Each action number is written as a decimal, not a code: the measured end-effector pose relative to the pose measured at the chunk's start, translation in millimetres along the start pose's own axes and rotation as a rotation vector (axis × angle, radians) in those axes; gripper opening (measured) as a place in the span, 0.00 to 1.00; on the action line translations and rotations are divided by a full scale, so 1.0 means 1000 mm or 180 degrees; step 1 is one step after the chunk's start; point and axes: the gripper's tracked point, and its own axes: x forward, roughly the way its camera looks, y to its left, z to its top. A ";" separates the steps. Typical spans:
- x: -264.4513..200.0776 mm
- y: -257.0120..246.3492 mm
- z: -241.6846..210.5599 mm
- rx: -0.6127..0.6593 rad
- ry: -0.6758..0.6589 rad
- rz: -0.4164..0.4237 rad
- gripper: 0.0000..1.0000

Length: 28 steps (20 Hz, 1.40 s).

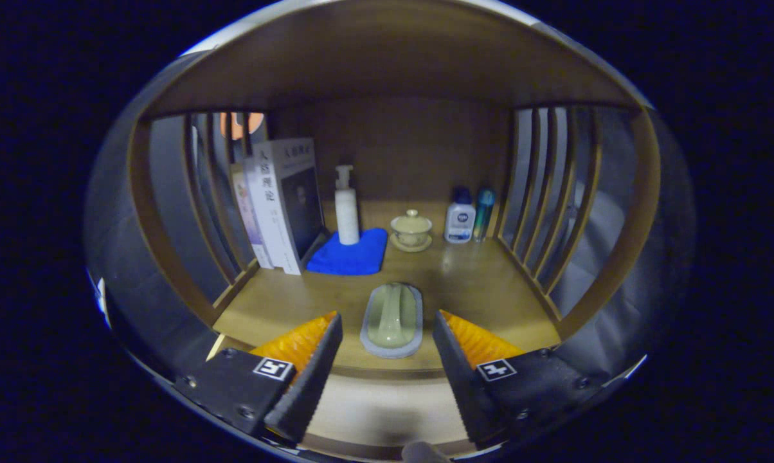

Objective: Pull open the drawer, take out the items inside it, and place them on the countertop above the cabinet.

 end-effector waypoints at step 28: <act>-0.104 0.020 -0.237 0.0024 -0.0569 -0.0008 0.97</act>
